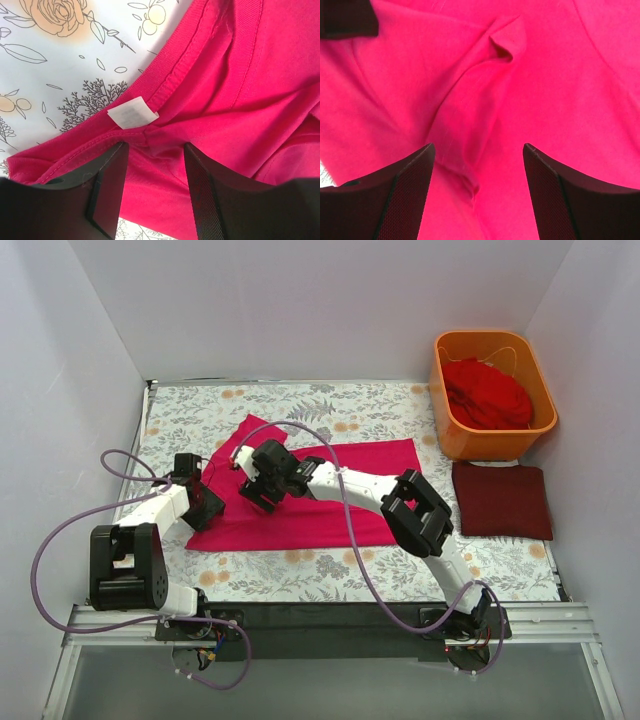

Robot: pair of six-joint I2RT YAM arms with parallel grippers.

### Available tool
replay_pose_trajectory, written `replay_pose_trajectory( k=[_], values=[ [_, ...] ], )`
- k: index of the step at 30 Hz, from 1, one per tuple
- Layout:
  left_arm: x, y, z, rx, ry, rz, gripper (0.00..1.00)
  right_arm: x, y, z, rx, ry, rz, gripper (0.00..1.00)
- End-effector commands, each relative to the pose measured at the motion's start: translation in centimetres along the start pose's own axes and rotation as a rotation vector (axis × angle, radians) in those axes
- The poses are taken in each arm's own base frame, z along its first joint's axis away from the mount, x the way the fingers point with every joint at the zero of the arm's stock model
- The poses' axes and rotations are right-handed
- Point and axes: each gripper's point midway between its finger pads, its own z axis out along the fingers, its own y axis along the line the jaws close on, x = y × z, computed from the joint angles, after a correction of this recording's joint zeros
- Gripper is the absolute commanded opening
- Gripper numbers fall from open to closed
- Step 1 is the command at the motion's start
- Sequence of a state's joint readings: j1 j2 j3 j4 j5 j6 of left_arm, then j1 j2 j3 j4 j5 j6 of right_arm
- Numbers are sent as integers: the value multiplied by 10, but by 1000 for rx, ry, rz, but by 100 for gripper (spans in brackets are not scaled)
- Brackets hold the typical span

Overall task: Fold and stack the t-shirts
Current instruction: Fold the tshirt

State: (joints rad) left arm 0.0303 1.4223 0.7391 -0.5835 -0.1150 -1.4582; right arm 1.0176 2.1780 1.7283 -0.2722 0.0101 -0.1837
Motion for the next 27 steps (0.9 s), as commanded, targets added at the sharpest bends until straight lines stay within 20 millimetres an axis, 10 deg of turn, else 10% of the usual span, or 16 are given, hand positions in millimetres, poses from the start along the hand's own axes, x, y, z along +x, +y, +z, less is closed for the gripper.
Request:
replay_pose_trajectory(
  k=[1, 16, 27],
  values=[
    [-5, 12, 6, -60, -40, 18, 47, -24, -2, 6, 3, -52, -43, 78],
    [-4, 14, 7, -69, -36, 15, 47, -13, 25, 28, -94, -29, -38, 78],
    [-5, 18, 6, -87, -46, 15, 47, 0, -15, 27, 73, 10, -12, 77]
  ],
)
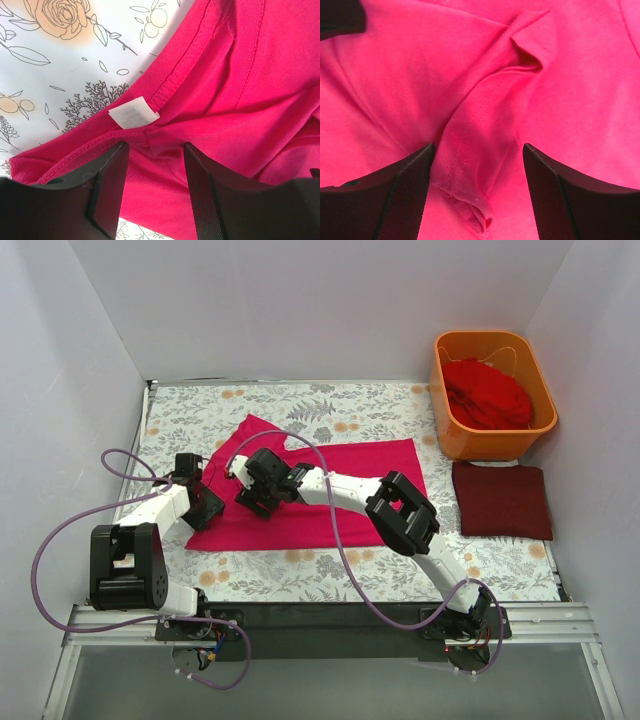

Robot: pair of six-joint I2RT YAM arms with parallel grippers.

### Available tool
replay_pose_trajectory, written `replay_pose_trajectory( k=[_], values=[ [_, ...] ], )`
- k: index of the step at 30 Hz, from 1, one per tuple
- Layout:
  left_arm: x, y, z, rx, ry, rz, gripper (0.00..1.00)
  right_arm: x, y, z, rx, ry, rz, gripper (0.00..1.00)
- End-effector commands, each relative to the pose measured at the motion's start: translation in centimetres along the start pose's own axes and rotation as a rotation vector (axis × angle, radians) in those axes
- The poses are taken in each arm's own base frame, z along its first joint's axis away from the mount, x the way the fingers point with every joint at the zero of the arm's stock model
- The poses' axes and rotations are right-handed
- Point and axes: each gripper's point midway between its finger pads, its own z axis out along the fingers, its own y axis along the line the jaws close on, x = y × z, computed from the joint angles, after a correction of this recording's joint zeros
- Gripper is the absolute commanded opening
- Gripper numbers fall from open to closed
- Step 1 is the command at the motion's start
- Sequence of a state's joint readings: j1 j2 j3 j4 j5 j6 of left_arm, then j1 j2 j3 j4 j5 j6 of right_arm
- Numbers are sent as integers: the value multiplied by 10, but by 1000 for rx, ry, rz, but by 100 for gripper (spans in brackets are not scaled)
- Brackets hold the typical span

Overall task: Fold and stack the t-shirts
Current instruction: Fold the tshirt

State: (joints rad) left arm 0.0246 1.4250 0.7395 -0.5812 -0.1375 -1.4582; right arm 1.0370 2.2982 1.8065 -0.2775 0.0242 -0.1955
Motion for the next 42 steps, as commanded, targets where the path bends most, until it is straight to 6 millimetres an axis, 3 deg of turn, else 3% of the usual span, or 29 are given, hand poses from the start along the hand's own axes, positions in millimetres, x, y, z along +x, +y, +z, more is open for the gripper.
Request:
replay_pose_trajectory(
  k=[1, 10, 16, 20, 25, 29, 30, 31, 33, 34, 35, 36, 37, 42],
  values=[
    [-3, 17, 5, -77, -31, 12, 47, -15, -29, -11, 86, -39, 17, 76],
    [-3, 17, 5, -76, -32, 12, 47, -1, -61, -18, 169, -17, 78, 75],
    [-3, 18, 5, -81, -32, 11, 47, 2, -104, -29, 238, -45, 212, 75],
    [-4, 19, 4, -83, -36, 9, 47, 5, -122, -38, 239, -64, 303, 74],
    [-4, 19, 4, -85, -39, 8, 47, 32, -141, -48, 288, -29, 407, 74],
    [-8, 18, 2, -82, -54, 10, 52, 50, -160, -70, 321, -29, 513, 73],
    [-10, 18, 0, -82, -62, 8, 53, 40, -163, -87, 328, -60, 518, 73],
    [-12, 18, -2, -80, -75, 7, 53, 53, -162, -93, 332, -40, 527, 73],
    [-18, 15, -8, -72, -95, 0, 57, 48, -163, -121, 347, -76, 533, 73],
    [-20, 13, -12, -59, -103, -4, 58, 54, -167, -131, 358, -78, 548, 72],
    [-23, 10, -17, -47, -112, -13, 59, 75, -158, -134, 346, -41, 564, 72],
    [-22, 11, -20, -47, -112, -16, 59, 72, -158, -154, 355, -71, 575, 72],
    [-23, 12, -22, -44, -117, -17, 60, 83, -161, -164, 367, -68, 603, 71],
    [-24, 18, -35, -32, -158, -54, 59, 164, -126, -200, 358, -2, 765, 61]
  ],
)
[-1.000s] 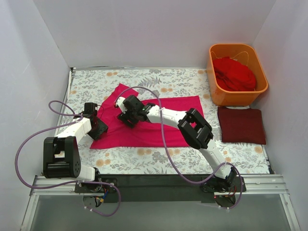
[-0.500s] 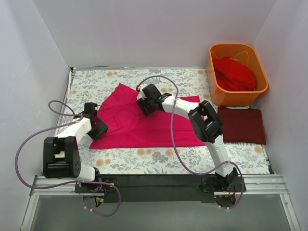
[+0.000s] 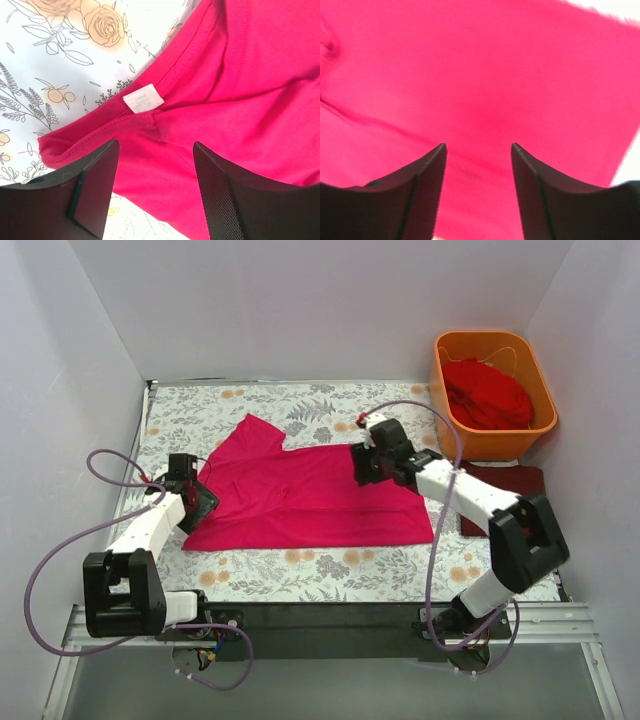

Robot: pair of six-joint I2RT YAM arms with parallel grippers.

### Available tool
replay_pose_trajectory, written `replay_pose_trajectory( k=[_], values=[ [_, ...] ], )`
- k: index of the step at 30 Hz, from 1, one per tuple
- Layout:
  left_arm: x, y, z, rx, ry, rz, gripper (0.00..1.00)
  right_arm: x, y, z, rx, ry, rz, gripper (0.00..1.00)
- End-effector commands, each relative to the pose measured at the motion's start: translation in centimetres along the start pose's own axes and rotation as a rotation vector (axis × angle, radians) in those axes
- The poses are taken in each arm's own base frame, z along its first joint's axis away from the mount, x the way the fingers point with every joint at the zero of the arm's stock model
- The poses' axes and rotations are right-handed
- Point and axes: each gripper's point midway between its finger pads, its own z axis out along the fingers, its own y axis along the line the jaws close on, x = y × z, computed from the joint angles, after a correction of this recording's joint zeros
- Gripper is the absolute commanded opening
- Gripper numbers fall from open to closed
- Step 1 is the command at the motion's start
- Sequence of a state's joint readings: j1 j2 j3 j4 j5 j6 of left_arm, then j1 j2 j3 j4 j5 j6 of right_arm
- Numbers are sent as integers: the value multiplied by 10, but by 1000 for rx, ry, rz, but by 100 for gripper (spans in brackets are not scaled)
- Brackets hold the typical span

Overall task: Fold and stack the t-shirts
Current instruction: Fold the tshirt

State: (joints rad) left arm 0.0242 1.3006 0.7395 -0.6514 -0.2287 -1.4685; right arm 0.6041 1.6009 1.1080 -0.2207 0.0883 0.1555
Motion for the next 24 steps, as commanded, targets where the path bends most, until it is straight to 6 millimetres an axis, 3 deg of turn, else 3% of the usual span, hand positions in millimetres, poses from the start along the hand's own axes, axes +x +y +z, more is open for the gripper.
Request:
replay_pose_trajectory(
  k=[1, 2, 5, 6, 9, 11, 19, 22, 24],
  values=[
    [-6, 8, -9, -10, -47, -38, 58, 50, -21, -15, 23, 75, 121, 59],
    [-3, 9, -6, -18, -36, -42, 57, 71, -26, -23, 30, 95, 146, 57],
    [6, 16, 2, -53, -6, -52, 53, 89, -41, -37, 45, 94, 219, 47],
    [8, 18, 4, -63, 0, -58, 52, 106, -50, -39, 62, 119, 251, 44],
    [14, 25, 10, -103, 17, -57, 50, 128, -57, -48, 57, 138, 304, 39],
    [15, 28, 11, -121, 24, -62, 49, 139, -66, -51, 58, 154, 357, 38],
    [38, 46, 16, -190, 105, -64, 46, 211, -98, -72, 81, 287, 648, 41],
    [43, 49, 13, -196, 121, -78, 46, 216, -110, -83, 129, 265, 707, 43],
    [38, 47, 7, -180, 106, -86, 46, 205, -114, -89, 156, 225, 724, 45]
  ],
)
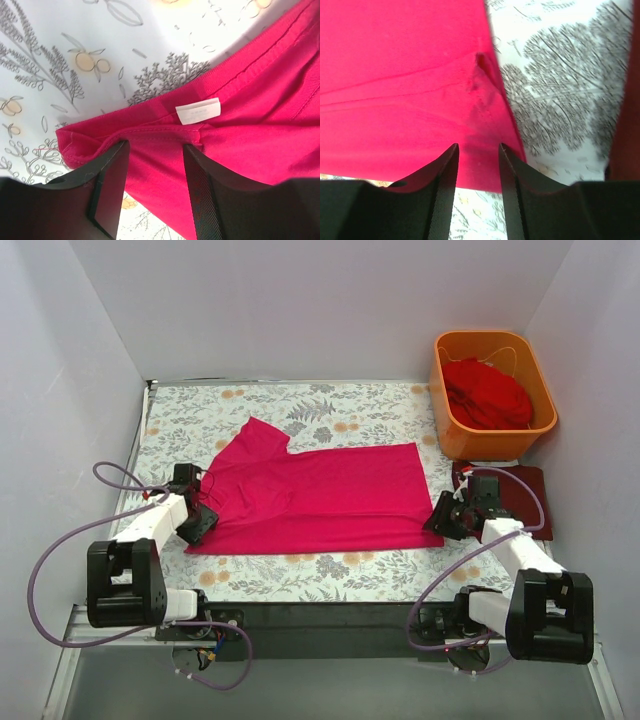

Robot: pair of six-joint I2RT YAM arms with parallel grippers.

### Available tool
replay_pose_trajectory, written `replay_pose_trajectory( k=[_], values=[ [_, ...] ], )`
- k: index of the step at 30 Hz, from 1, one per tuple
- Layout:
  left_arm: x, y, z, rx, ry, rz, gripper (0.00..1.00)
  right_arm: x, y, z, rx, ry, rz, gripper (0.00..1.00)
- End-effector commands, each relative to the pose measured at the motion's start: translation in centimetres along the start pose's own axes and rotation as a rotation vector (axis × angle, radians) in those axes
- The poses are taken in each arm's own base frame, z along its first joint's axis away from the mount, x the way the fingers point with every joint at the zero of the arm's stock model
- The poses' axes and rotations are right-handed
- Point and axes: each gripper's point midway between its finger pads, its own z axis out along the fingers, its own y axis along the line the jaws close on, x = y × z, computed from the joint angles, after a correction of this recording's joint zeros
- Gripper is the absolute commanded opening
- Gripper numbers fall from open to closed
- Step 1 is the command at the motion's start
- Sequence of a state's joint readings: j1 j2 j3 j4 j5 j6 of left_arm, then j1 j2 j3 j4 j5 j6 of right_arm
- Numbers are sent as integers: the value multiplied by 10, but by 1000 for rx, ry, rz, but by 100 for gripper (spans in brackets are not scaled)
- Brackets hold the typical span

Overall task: Fold and stack the t-shirts
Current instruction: Fold the tshirt

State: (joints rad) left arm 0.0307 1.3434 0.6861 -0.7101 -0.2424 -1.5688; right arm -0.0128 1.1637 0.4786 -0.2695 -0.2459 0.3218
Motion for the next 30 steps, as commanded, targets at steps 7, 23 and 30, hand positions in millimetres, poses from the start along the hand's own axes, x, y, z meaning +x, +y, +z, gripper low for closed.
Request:
replay_pose_trajectory(
  k=[7, 23, 30],
  values=[
    [-21, -8, -34, 68, -61, 12, 50, -30, 35, -27, -120, -104, -81, 45],
    [9, -199, -67, 412, -51, 446, 37, -5, 160, 6, -367, 3, -481, 44],
    [56, -232, -62, 370, -63, 636, 36, 16, 151, 15, -364, 49, -468, 44]
  ],
)
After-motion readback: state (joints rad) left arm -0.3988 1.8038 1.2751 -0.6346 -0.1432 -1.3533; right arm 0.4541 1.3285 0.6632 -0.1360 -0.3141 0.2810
